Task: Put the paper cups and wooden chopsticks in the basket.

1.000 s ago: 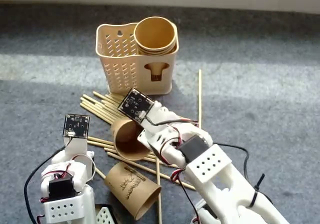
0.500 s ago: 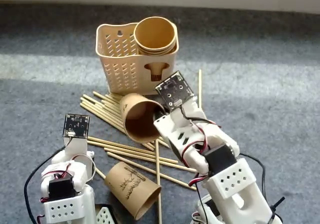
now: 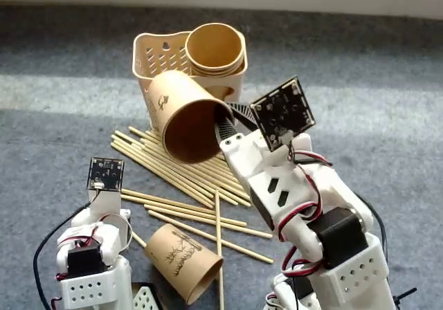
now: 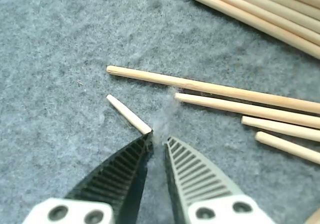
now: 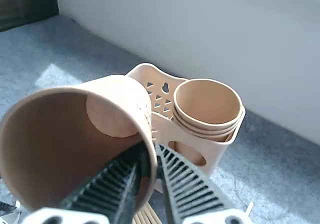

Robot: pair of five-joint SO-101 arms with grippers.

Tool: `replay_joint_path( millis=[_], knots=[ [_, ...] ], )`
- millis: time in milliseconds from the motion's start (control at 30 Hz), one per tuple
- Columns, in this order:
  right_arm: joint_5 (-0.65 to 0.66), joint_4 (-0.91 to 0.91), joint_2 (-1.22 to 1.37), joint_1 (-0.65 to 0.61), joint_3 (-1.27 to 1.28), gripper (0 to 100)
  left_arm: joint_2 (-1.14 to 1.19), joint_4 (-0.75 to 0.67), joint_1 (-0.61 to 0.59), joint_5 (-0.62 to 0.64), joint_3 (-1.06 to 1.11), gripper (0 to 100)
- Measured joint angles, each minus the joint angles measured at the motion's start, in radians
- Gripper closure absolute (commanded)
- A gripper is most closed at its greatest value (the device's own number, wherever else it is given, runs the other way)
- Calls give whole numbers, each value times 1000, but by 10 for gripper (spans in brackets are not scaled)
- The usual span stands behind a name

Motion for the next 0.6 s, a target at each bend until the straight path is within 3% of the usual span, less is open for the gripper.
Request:
replay_joint_path(
  millis=[600],
  knots=[
    [-18,0,411,160,-460,993,0,0,0,0,0,947]
  ],
)
